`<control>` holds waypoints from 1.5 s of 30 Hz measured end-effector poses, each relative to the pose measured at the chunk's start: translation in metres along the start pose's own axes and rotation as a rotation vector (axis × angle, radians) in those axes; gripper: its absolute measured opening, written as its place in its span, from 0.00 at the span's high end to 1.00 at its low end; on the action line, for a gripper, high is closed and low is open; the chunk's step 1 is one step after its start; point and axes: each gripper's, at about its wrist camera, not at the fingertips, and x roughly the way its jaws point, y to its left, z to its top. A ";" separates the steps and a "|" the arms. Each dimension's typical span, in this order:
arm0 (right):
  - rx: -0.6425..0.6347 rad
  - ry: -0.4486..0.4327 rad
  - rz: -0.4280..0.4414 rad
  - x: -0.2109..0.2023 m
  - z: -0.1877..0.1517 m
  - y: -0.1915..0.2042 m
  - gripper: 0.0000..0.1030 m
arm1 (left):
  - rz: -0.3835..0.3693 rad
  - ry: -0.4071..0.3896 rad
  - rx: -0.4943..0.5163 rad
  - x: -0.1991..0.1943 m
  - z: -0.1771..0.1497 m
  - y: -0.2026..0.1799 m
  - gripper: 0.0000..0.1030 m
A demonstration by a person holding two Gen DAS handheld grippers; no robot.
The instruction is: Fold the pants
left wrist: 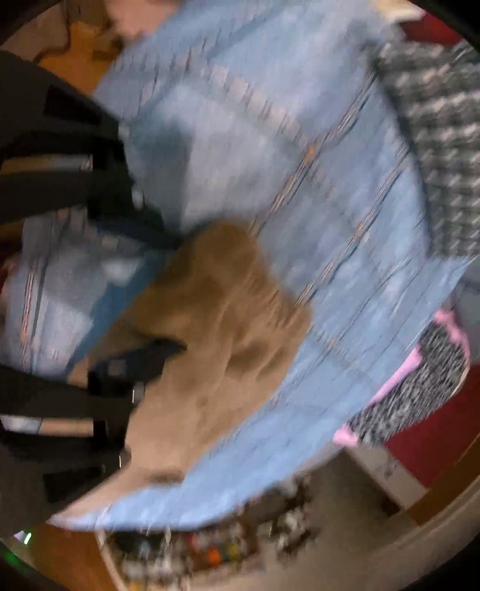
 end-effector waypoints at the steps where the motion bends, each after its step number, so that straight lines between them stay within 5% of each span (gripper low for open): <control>1: 0.004 0.003 0.007 0.000 0.000 -0.001 0.58 | 0.027 -0.016 0.011 -0.004 0.001 0.002 0.42; 5: 0.045 0.017 0.032 0.004 -0.001 -0.005 0.52 | 0.093 -0.066 0.036 -0.014 0.007 -0.004 0.42; 10: 0.072 -0.003 0.021 0.004 0.000 -0.010 0.52 | 0.109 -0.114 0.228 -0.016 0.006 -0.067 0.42; 14: 0.051 -0.041 0.000 -0.005 0.004 -0.007 0.50 | 0.013 -0.094 0.397 -0.005 -0.006 -0.138 0.42; 23: 0.057 -0.125 0.018 -0.021 0.030 -0.005 0.48 | -0.180 0.027 0.579 0.047 -0.054 -0.255 0.42; 32: -0.103 -0.030 0.096 0.026 0.048 0.042 0.48 | -0.193 0.108 0.614 0.087 -0.078 -0.293 0.42; 38: -0.157 0.024 0.063 0.059 0.059 0.052 0.48 | -0.162 0.121 0.617 0.110 -0.076 -0.309 0.42; 41: -0.175 0.028 0.066 0.063 0.060 0.057 0.65 | -0.138 0.123 0.621 0.121 -0.075 -0.318 0.42; 45: -0.197 -0.013 0.034 0.061 0.059 0.065 0.71 | -0.095 0.101 0.632 0.137 -0.073 -0.332 0.42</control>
